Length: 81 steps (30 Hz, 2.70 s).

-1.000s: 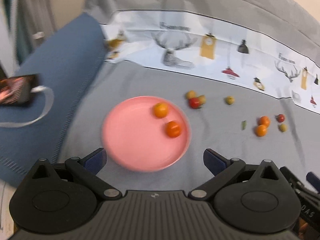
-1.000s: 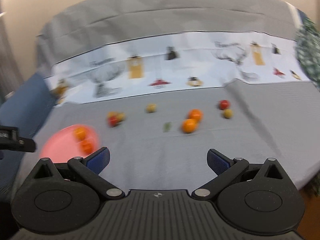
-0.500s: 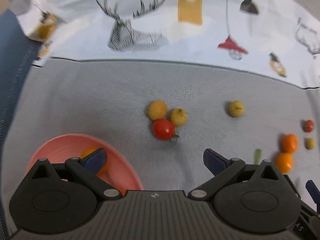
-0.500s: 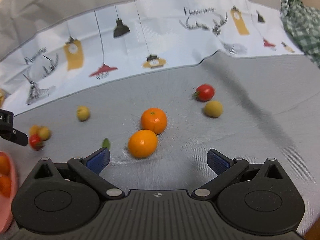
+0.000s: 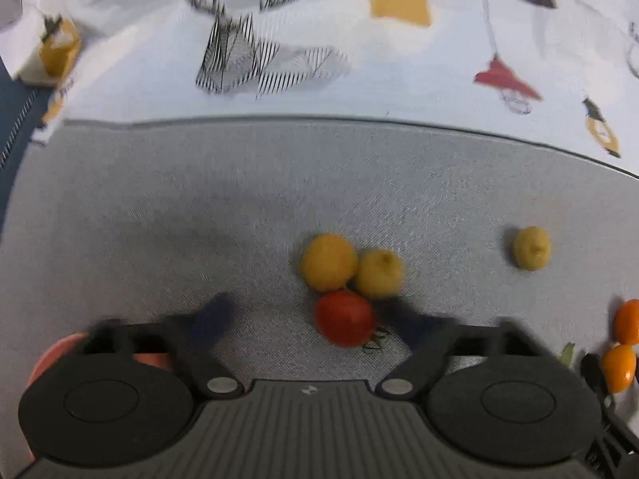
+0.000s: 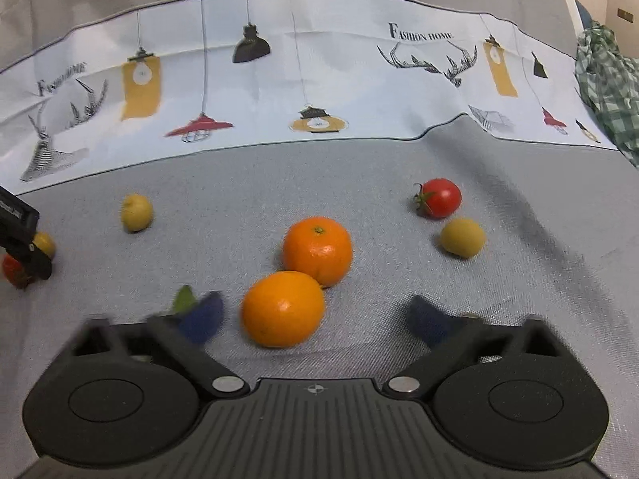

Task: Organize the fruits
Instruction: 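Grasp the red tomato with the left gripper while the right gripper grasps an orange, then carry both fruits over the pink plate and open both grippers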

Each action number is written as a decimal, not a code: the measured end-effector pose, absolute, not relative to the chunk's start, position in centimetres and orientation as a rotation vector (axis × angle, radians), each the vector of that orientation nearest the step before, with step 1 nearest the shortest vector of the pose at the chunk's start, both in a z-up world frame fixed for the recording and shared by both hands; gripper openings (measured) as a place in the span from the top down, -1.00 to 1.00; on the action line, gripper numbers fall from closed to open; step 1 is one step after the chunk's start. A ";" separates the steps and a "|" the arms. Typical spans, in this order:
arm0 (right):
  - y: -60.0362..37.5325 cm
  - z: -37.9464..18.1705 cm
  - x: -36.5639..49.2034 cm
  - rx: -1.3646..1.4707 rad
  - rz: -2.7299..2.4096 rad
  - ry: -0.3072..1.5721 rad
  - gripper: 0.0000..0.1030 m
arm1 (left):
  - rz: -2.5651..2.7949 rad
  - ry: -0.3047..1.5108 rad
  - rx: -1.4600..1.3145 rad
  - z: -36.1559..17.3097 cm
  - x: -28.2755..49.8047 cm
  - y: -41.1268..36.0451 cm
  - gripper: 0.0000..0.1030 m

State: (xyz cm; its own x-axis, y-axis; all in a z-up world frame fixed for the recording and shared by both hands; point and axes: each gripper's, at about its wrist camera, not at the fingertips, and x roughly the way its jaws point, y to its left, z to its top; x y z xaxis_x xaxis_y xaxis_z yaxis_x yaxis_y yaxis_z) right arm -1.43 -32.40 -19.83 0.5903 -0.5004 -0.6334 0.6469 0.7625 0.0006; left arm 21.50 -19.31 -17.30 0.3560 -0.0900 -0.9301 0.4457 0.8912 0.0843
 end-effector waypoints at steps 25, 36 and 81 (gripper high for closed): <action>-20.9 -5.2 -15.3 0.337 -0.394 0.559 0.24 | -0.387 1.001 0.319 -0.8 1.7 -6.0 0.38; -10.4 -0.5 -19.8 0.312 -0.137 0.578 0.24 | -0.289 0.954 0.231 1.9 -7.7 6.1 0.38; -5.6 -0.4 -17.9 0.164 -0.113 0.680 0.24 | -0.271 1.009 0.105 -0.4 -7.1 11.1 0.38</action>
